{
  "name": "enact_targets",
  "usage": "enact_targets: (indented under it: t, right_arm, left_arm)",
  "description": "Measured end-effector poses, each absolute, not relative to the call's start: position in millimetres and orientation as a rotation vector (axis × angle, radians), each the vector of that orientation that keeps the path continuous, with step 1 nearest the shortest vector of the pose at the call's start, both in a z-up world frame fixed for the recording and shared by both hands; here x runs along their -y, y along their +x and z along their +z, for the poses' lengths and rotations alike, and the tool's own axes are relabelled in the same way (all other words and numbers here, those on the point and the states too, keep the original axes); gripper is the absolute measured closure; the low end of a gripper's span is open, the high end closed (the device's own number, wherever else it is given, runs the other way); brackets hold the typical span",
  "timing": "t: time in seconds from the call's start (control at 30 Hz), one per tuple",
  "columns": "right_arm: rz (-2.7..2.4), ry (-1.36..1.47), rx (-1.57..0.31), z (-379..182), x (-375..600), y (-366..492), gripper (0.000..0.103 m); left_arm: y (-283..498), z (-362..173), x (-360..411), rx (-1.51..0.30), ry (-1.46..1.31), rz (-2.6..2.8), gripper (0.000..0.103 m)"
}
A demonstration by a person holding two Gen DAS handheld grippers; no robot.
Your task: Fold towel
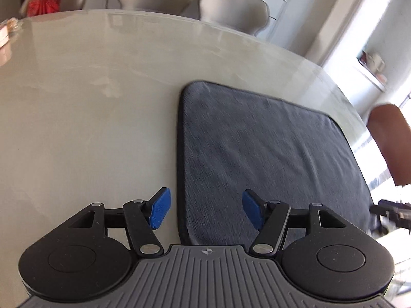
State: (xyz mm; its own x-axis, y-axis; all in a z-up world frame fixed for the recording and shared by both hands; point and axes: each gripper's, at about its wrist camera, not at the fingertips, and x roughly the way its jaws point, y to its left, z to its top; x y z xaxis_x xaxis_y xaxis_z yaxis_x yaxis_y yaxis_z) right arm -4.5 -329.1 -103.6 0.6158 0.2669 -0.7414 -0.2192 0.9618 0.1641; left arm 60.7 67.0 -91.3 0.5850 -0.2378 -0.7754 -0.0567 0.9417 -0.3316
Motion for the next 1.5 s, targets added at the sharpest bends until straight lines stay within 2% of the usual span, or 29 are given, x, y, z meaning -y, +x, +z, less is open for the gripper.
enact_targets:
  t: [0.2, 0.3, 0.4, 0.5, 0.53, 0.6, 0.7, 1.1, 1.4, 1.47, 1.5]
  right_arm:
    - [0.356, 0.012, -0.852, -88.5, 298.3, -8.1, 0.033]
    - [0.361, 0.007, -0.851, -82.4, 291.1, -9.2, 0.021]
    - [0.350, -0.001, -0.849, -77.9, 286.1, -9.9, 0.019]
    - [0.335, -0.007, -0.858, -75.1, 283.0, -8.7, 0.017]
    - [0.329, -0.013, -0.864, -74.7, 281.6, -9.1, 0.015]
    - [0.316, -0.024, -0.870, -74.1, 279.7, -10.7, 0.012]
    - [0.287, -0.036, -0.882, -73.3, 275.5, -10.3, 0.011]
    - [0.369, -0.073, -0.845, -65.9, 235.0, -9.6, 0.007]
    - [0.694, -0.060, -0.786, -83.8, 165.2, -16.6, 0.007]
    - [0.746, -0.065, -0.780, -87.8, 150.1, -15.4, 0.009]
    - [0.764, -0.066, -0.783, -90.2, 143.7, -13.8, 0.017]
  left_arm:
    - [81.9, -98.4, -73.8, -1.006, -0.413, -0.085, 0.034]
    - [83.7, -98.2, -72.2, -1.020, -0.411, -0.082, 0.034]
    - [85.0, -97.8, -69.0, -1.020, -0.398, -0.073, 0.034]
    - [85.7, -97.2, -63.3, -1.018, -0.363, -0.076, 0.039]
    - [85.8, -97.1, -61.4, -1.019, -0.348, -0.082, 0.049]
    - [86.0, -97.0, -57.8, -1.021, -0.319, -0.093, 0.063]
    - [86.9, -99.1, -55.8, -1.053, -0.310, -0.123, 0.097]
    - [98.1, -91.1, -50.5, -1.058, -0.375, -0.219, 0.097]
    - [111.6, -90.3, -43.2, -1.082, -0.394, -0.251, 0.097]
    - [113.1, -90.2, -43.4, -1.091, -0.401, -0.256, 0.097]
    - [113.6, -89.7, -43.5, -1.094, -0.404, -0.257, 0.097]
